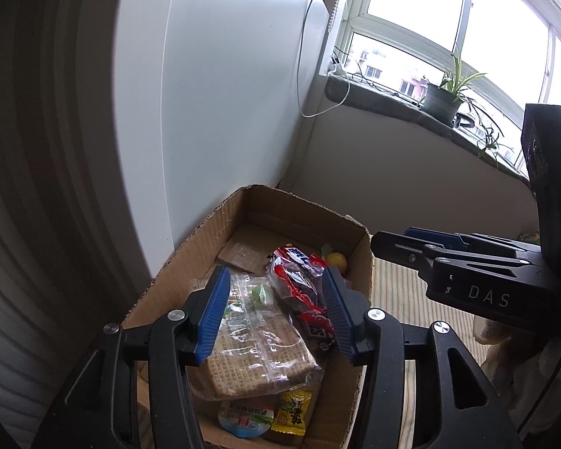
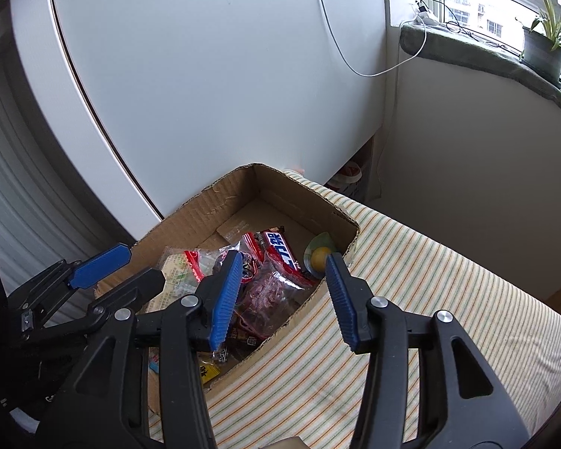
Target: Organize snacks
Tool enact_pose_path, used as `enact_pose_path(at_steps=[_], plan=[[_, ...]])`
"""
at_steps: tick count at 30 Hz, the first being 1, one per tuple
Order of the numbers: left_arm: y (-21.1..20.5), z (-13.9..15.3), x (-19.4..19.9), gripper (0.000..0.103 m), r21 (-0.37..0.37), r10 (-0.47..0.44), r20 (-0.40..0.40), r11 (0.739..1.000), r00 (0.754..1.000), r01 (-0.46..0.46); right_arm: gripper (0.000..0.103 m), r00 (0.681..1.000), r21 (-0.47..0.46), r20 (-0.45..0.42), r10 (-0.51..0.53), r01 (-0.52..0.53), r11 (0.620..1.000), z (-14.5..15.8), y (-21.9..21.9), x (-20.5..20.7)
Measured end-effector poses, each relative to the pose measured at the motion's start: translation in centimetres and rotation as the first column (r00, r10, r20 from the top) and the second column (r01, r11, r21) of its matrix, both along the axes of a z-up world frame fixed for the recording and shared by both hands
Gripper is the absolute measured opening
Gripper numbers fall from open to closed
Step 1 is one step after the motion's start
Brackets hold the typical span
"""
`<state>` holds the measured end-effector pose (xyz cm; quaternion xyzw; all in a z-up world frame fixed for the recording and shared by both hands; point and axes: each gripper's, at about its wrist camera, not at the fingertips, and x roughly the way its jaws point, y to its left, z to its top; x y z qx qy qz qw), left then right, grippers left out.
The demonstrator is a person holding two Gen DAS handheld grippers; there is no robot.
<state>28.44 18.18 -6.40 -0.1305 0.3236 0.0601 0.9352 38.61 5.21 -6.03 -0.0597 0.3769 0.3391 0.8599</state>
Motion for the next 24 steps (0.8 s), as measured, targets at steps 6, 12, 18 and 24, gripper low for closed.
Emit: enact_pose_path(at_steps=[6, 12, 18, 24], plan=[[-0.4, 0.5, -1.0, 0.051, 0.01, -0.001, 0.008, 1.0, 1.0, 0.0, 0.064, 1.0, 0.019, 0.013, -0.005, 0.005, 1.0, 0.9, -0.9, -1.6], [-1.3, 1.0, -2.7, 0.053, 0.02, 0.002, 0.02, 1.0, 1.0, -0.002, 0.064, 1.0, 0.048, 0.024, -0.011, 0.009, 0.999, 1.5, -2.3, -3.7], [-2.0, 1.4, -4.6, 0.062, 0.034, -0.001, 0.032, 0.999, 0.999, 0.0, 0.071, 0.998, 0.048, 0.05, -0.028, 0.026, 0.998, 1.8, -3.6, -5.9], [-2.9, 1.9, -6.8, 0.07, 0.052, 0.005, 0.043, 0.999, 0.999, -0.007, 0.076, 0.996, 0.06, 0.079, -0.032, 0.027, 0.998, 2.4, -4.7, -8.8]])
